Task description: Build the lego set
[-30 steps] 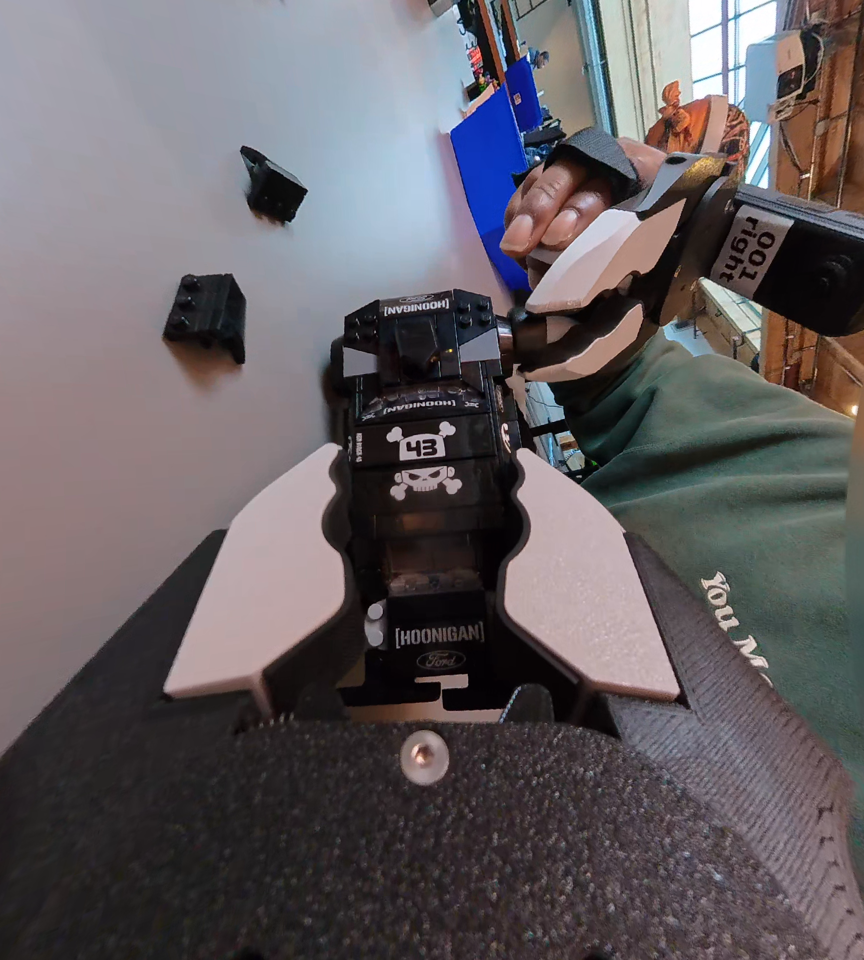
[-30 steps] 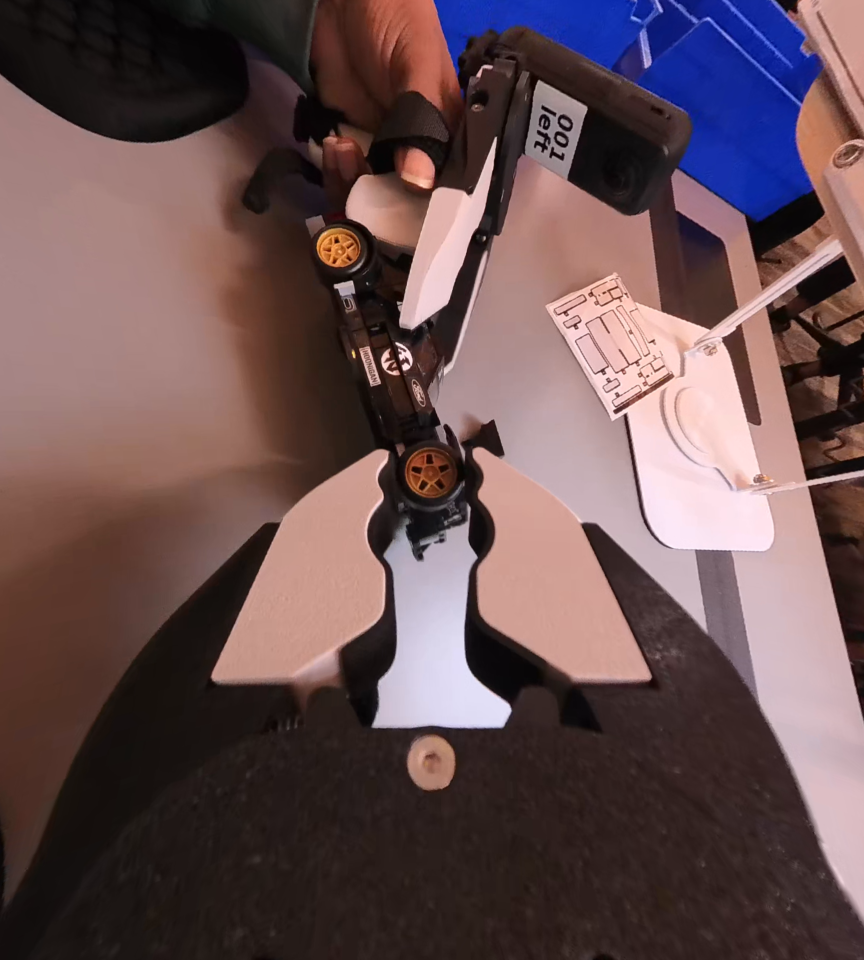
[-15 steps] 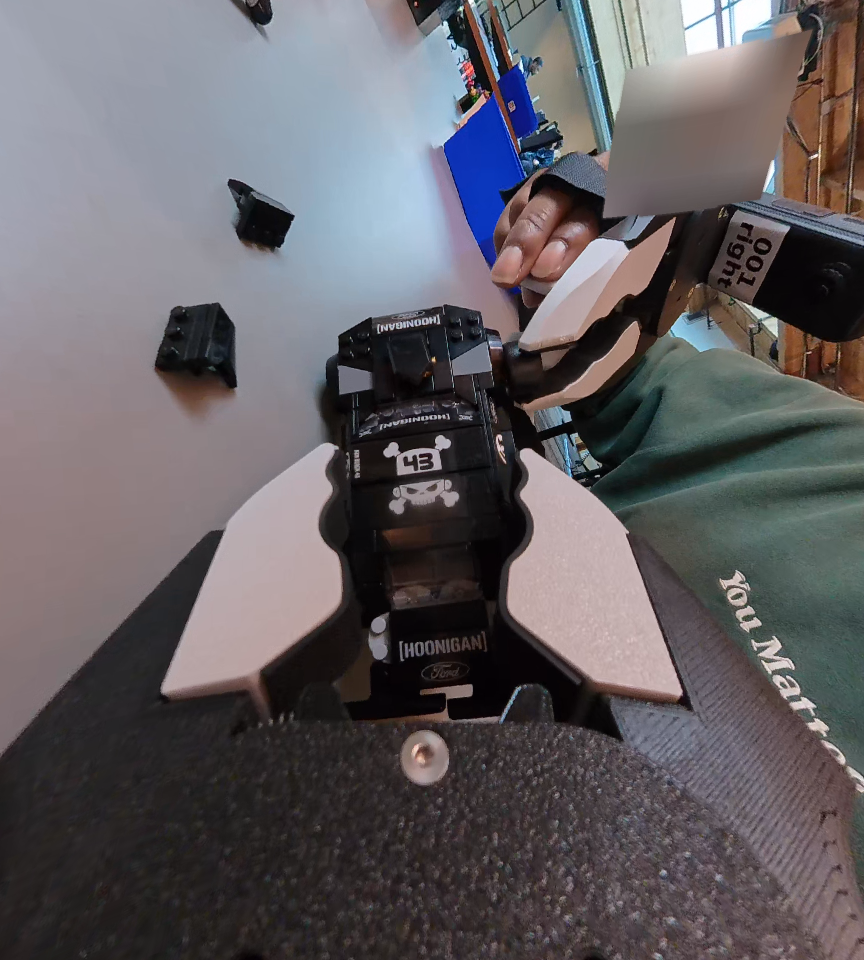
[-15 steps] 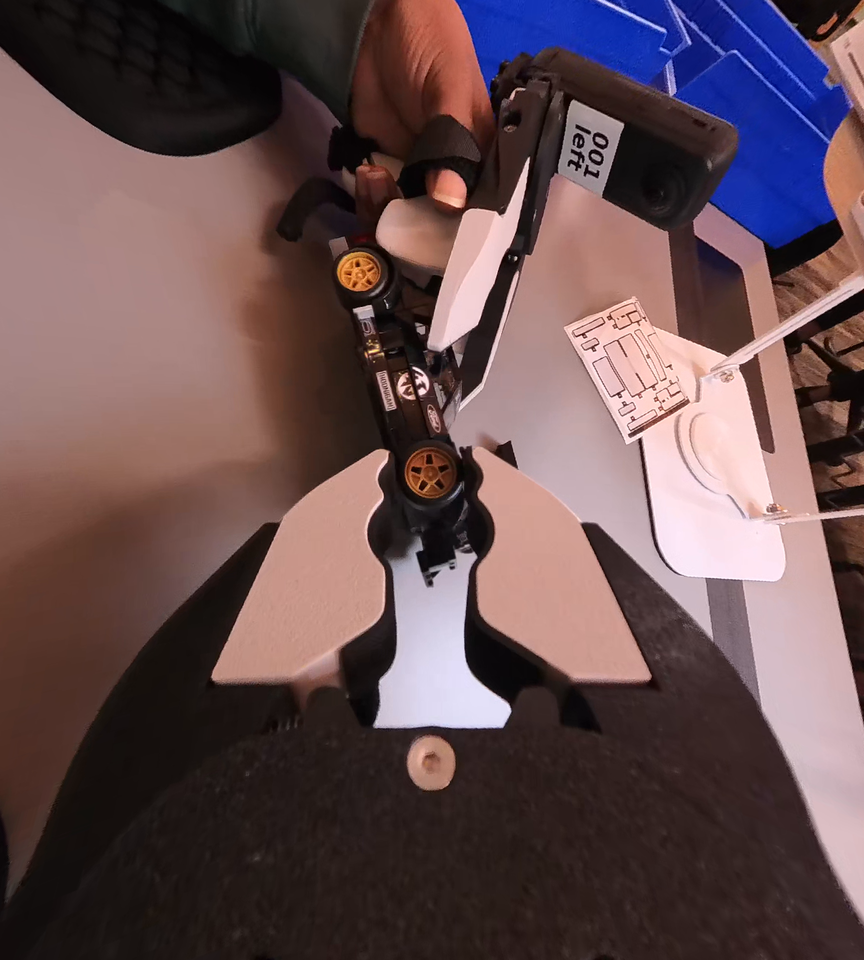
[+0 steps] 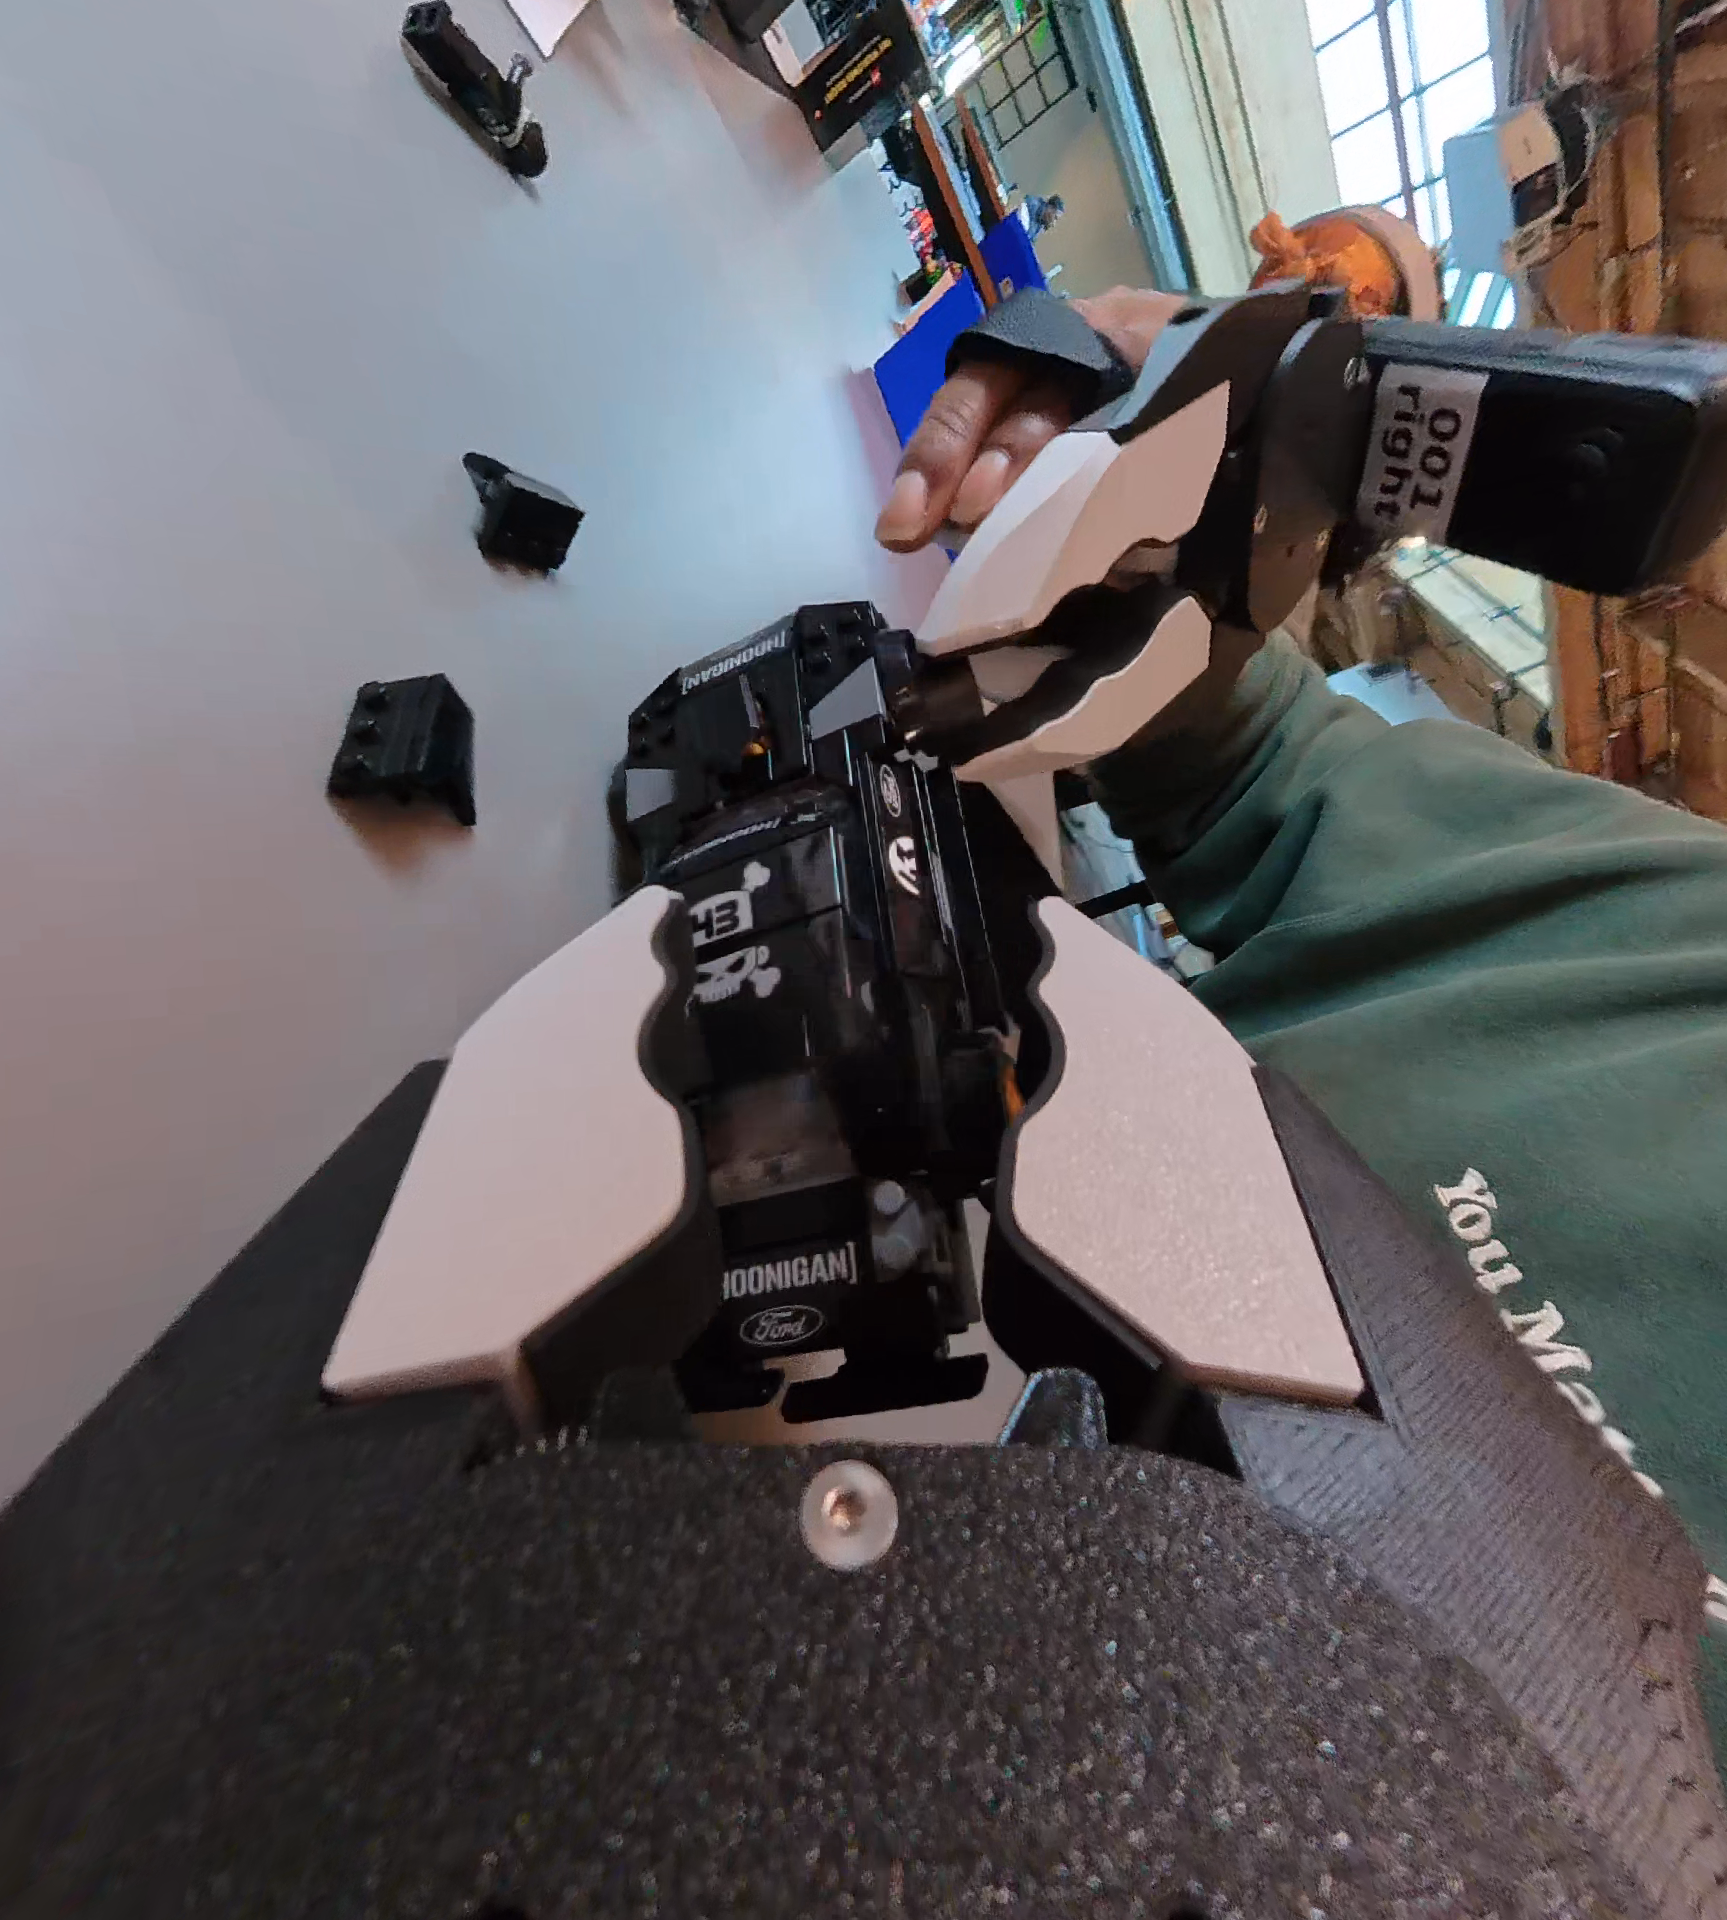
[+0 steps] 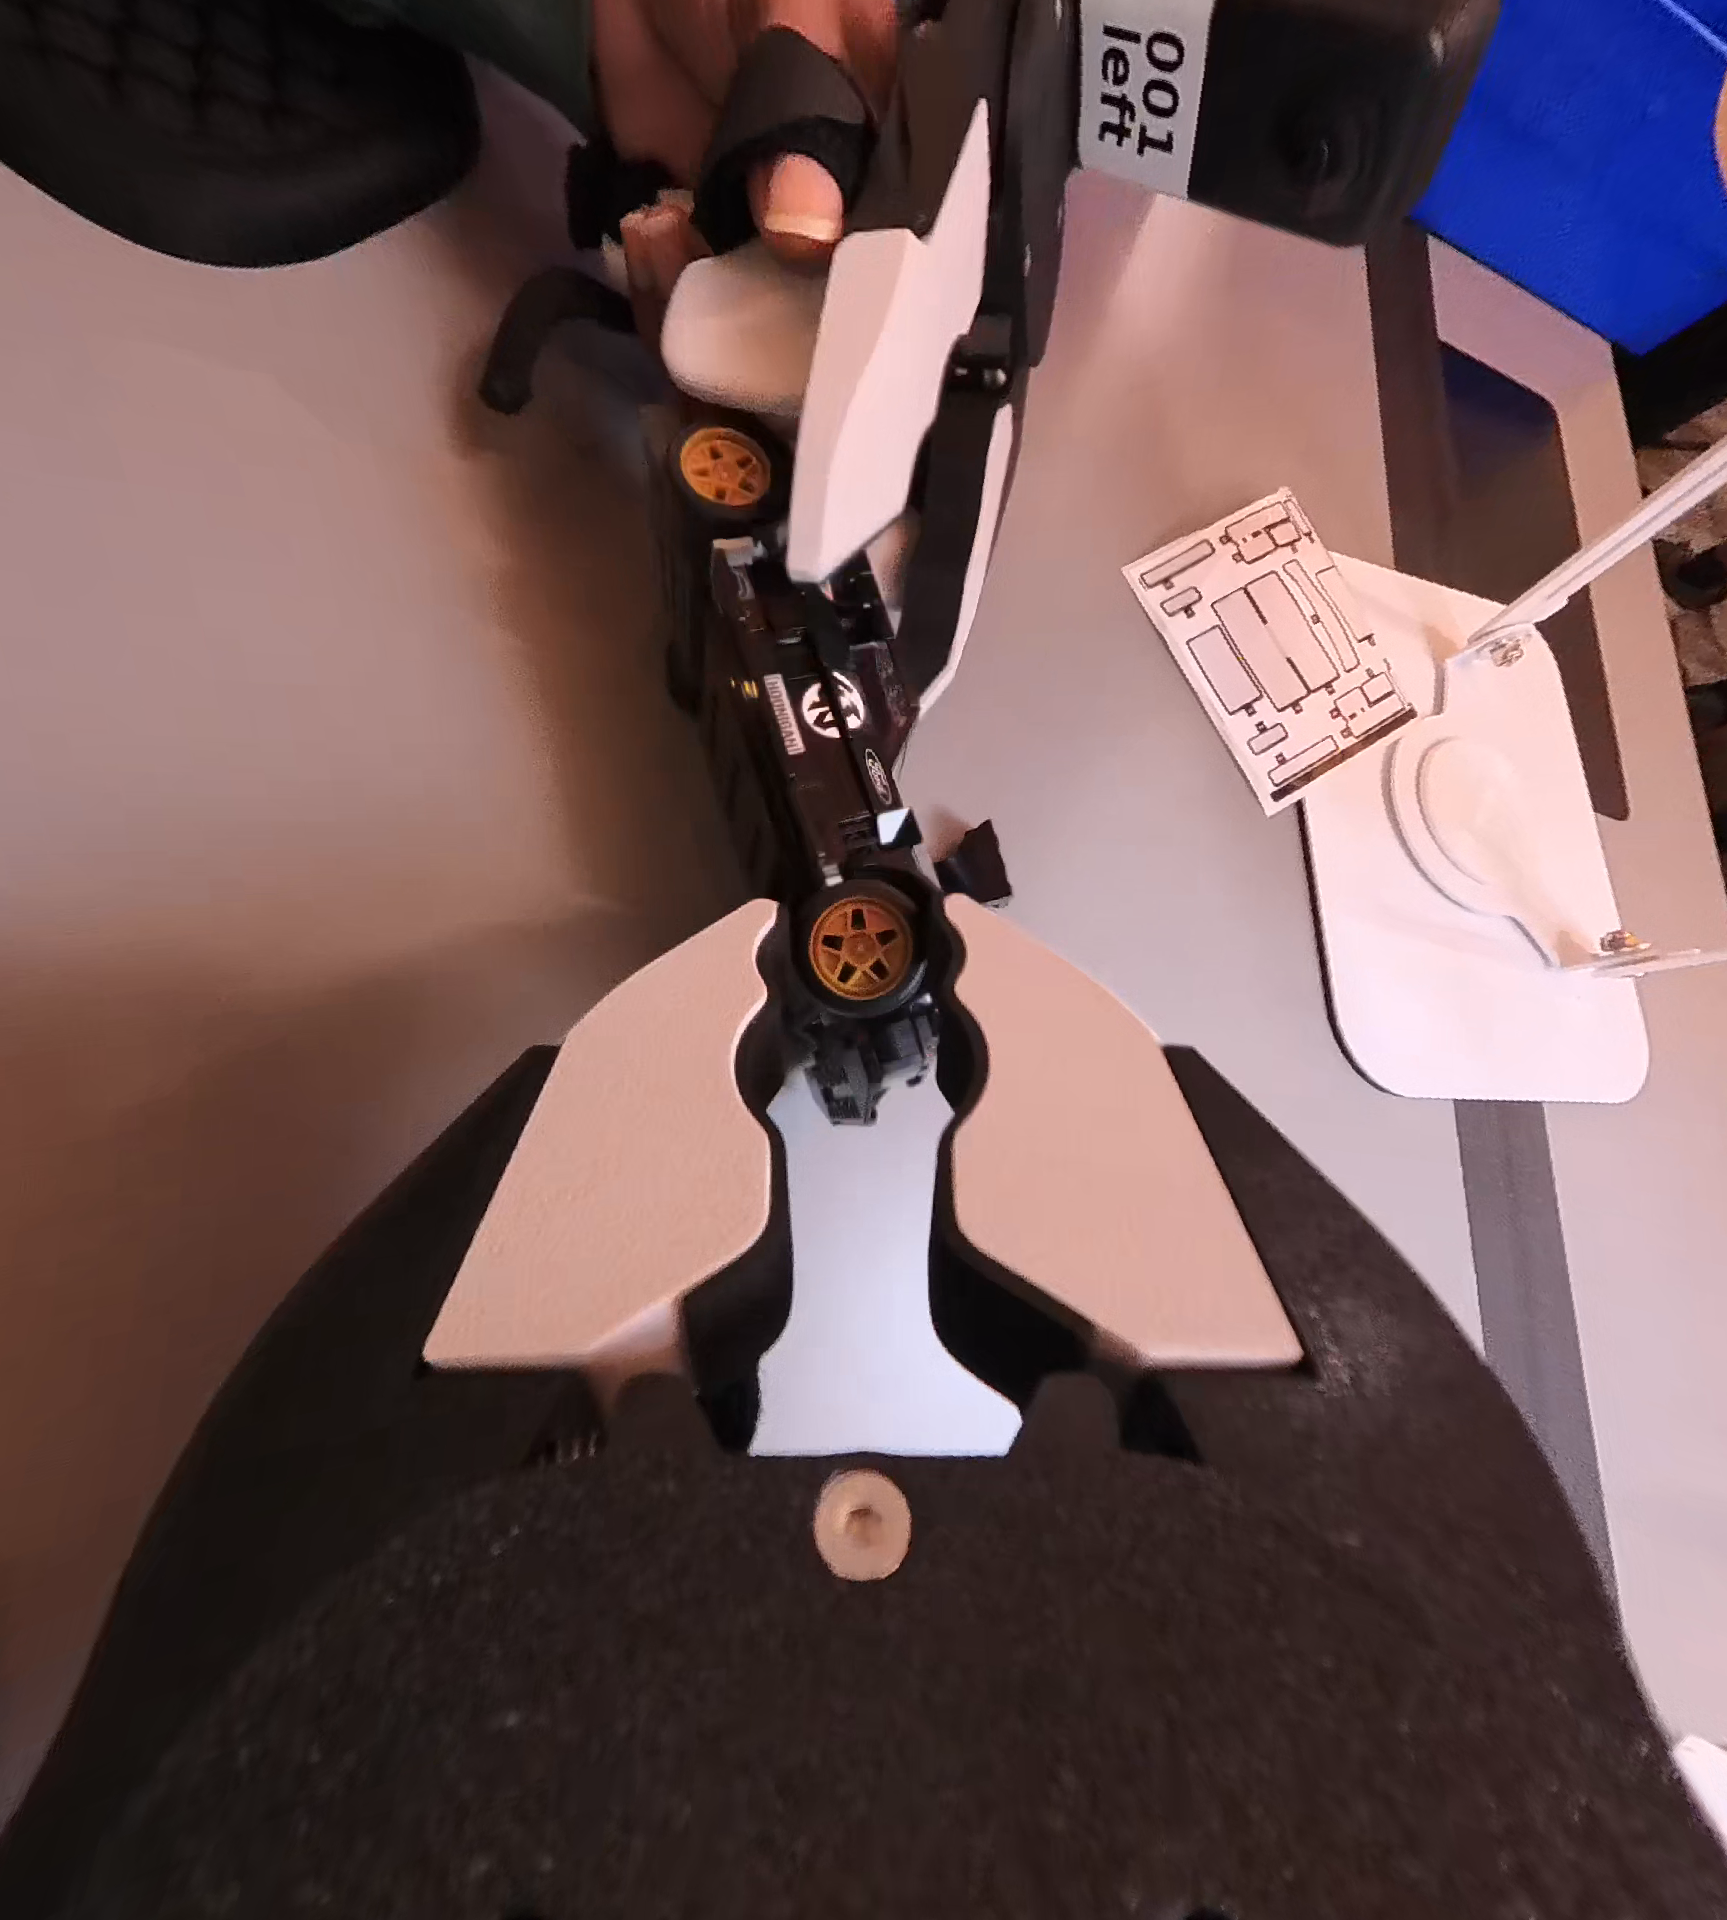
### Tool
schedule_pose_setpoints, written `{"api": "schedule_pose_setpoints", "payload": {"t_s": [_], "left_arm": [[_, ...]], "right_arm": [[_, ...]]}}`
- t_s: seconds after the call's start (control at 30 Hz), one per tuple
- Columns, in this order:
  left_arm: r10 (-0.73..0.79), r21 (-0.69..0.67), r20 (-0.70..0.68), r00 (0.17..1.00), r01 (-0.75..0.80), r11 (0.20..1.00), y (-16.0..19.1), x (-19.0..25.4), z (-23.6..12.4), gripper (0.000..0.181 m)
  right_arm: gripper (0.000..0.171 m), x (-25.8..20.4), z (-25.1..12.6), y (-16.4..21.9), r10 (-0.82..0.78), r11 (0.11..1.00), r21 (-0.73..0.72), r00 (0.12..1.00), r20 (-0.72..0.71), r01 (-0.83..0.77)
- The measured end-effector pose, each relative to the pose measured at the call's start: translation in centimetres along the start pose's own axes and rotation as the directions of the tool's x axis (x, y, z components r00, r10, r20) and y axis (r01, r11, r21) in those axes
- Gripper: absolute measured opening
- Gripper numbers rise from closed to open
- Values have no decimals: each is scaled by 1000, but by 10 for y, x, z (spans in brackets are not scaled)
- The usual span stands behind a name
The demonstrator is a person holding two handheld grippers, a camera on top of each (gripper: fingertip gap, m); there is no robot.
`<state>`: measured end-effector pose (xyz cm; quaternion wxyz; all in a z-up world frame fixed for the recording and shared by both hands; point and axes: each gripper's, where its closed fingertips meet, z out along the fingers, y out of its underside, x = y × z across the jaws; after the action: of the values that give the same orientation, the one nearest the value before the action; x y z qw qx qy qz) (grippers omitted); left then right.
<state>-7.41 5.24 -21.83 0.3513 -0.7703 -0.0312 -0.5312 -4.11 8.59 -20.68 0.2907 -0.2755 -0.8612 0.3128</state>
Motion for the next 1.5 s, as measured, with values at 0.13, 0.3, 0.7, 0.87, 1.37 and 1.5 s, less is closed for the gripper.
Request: {"api": "schedule_pose_setpoints", "payload": {"t_s": [0.13, 0.3, 0.7, 0.87, 1.37, 1.5], "left_arm": [[80, -38, 45, 996, -79, 996, 3, 1, 1, 65], [238, -131, 145, 960, -220, 967, 9, -1, 3, 74], [633, -420, 477, 610, -474, 774, 8, -22, 2, 49], [684, -468, 495, 536, -499, 730, 10, -21, 3, 48], [673, -439, 502, 543, -511, 740, 10, -20, 5, 47], [670, -436, 504, 546, -509, 743, 10, -20, 5, 47]], "right_arm": [[25, 3, 1, 0, 17, 1000, -15, 1000, 17, -17], [25, 7, 5, 0, 48, 998, -33, 998, 33, -47], [25, 17, 9, -2, 104, 992, -84, 992, 74, -98], [25, 13, 9, -2, 118, 989, -103, 988, 103, -107], [28, 14, 2, -5, 87, 994, -79, 993, 82, -81], [28, 10, -11, -1, 72, 992, -106, 996, 47, -67]]}}
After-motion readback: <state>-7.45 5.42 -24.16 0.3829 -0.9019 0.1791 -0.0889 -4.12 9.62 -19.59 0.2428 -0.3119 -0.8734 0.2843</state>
